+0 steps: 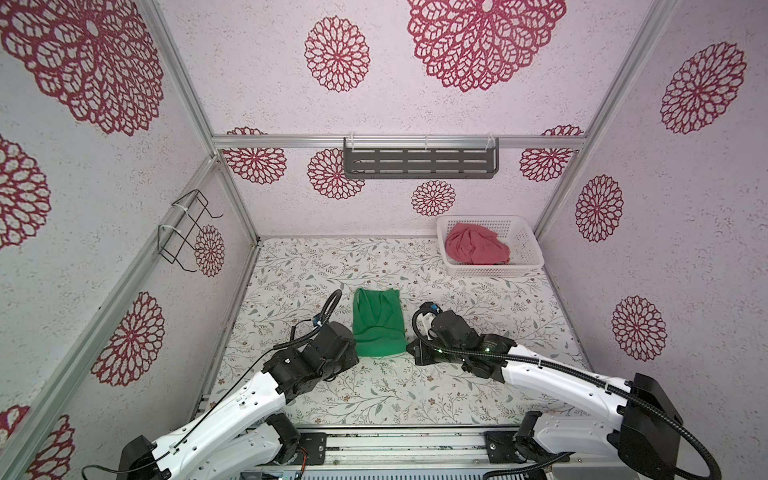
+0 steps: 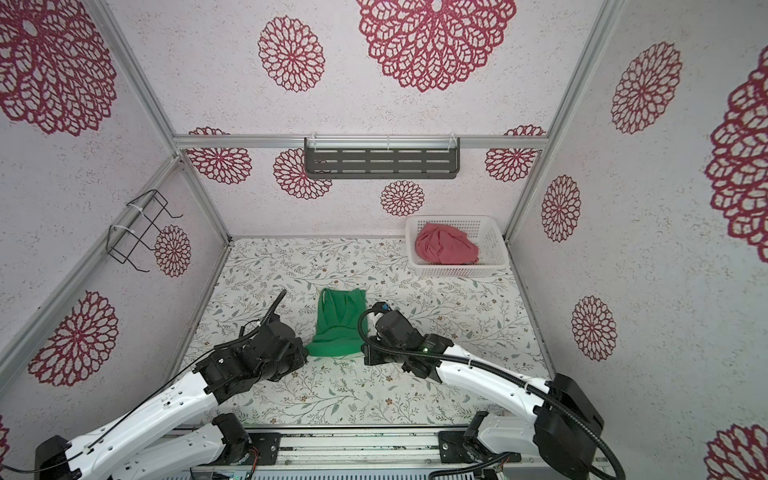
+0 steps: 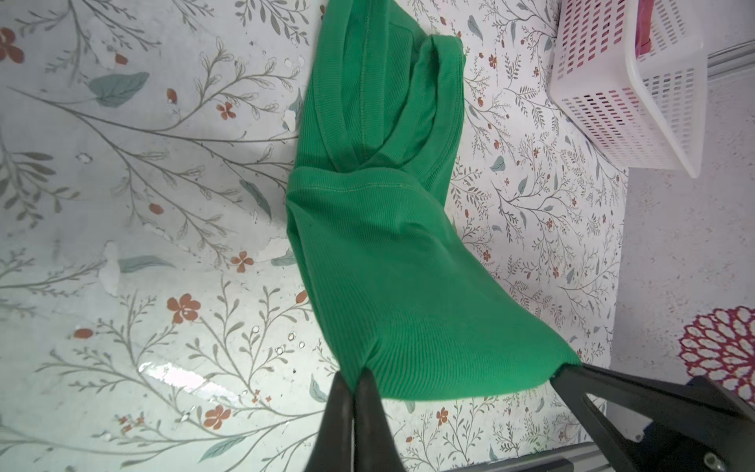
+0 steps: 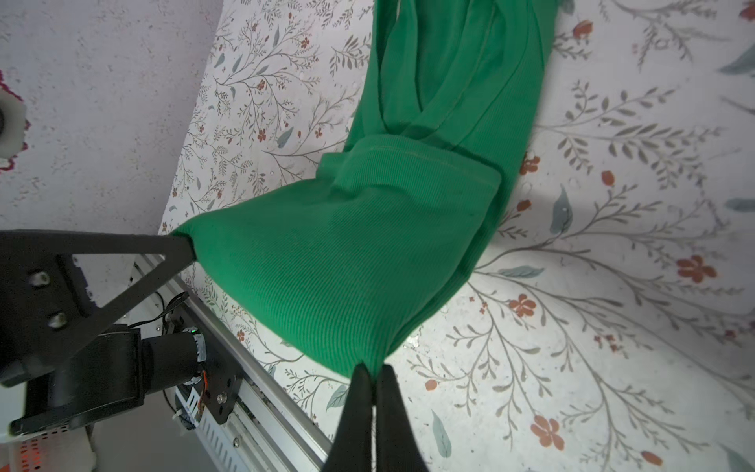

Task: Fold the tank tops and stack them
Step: 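Lift the near end with both grippers and fold it away from the robot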

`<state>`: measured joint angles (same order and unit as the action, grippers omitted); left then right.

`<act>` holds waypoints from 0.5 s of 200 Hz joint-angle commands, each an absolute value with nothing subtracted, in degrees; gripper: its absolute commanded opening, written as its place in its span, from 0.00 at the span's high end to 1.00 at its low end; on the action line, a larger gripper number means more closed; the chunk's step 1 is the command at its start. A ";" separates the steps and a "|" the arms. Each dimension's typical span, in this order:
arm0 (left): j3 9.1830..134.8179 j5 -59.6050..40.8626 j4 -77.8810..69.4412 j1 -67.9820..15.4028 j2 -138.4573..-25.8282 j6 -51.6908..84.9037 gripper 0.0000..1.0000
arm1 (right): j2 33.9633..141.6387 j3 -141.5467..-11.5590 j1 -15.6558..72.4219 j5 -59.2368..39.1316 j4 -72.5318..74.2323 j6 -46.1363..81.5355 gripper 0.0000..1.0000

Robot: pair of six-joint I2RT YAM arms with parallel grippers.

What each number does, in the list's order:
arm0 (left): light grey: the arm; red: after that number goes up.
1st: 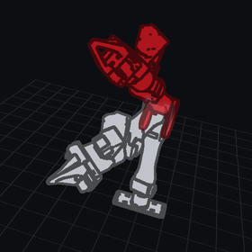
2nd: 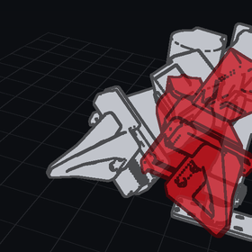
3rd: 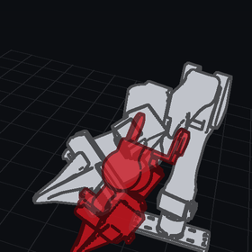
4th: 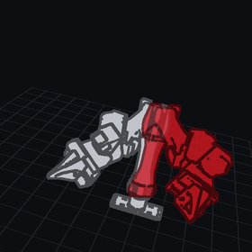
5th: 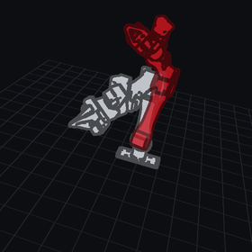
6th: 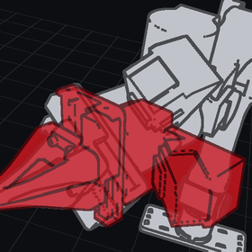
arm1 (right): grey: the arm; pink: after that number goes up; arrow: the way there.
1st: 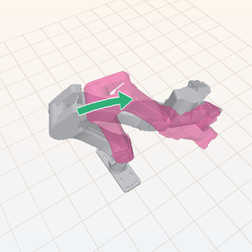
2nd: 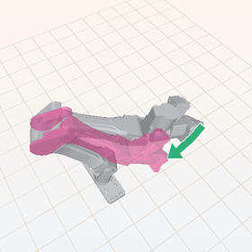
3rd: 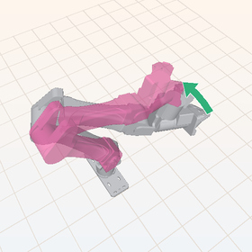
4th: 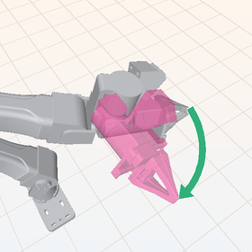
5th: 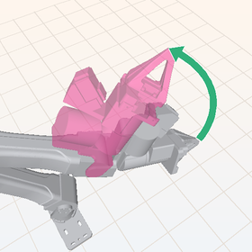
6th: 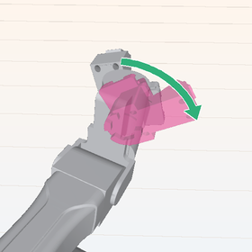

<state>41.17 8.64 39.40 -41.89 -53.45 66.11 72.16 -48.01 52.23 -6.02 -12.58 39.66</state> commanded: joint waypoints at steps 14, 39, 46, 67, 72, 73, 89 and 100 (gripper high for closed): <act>44.93 5.43 34.87 -34.38 -58.68 55.78 1.00 | 76.67 -54.55 47.35 -7.00 -14.96 32.38 1.00; 47.86 1.56 32.24 -28.28 -63.63 50.11 1.00 | 80.94 -57.68 42.92 -10.57 -13.46 29.90 1.00; 48.35 0.16 30.86 -26.53 -65.11 48.81 1.00 | 82.33 -58.90 42.06 -11.34 -13.28 29.00 1.00; 51.39 -2.77 28.48 -22.14 -70.18 44.96 1.00 | 86.82 -63.17 40.23 -12.91 -13.72 26.07 1.00; 52.44 -3.11 28.33 -21.60 -71.48 44.05 1.00 | 87.80 -64.15 39.91 -13.13 -14.03 25.39 1.00; 52.68 -3.18 28.31 -21.48 -71.78 43.86 1.00 | 87.80 -64.15 39.91 -13.13 -14.03 25.39 1.00; 55.72 -4.35 27.32 -19.83 -75.75 41.80 1.00 | 91.09 -67.15 38.58 -14.03 -14.26 23.51 1.00; 57.44 -5.08 26.20 -18.81 -78.20 40.69 1.00 | 93.25 -69.17 37.63 -14.87 -14.17 22.76 1.00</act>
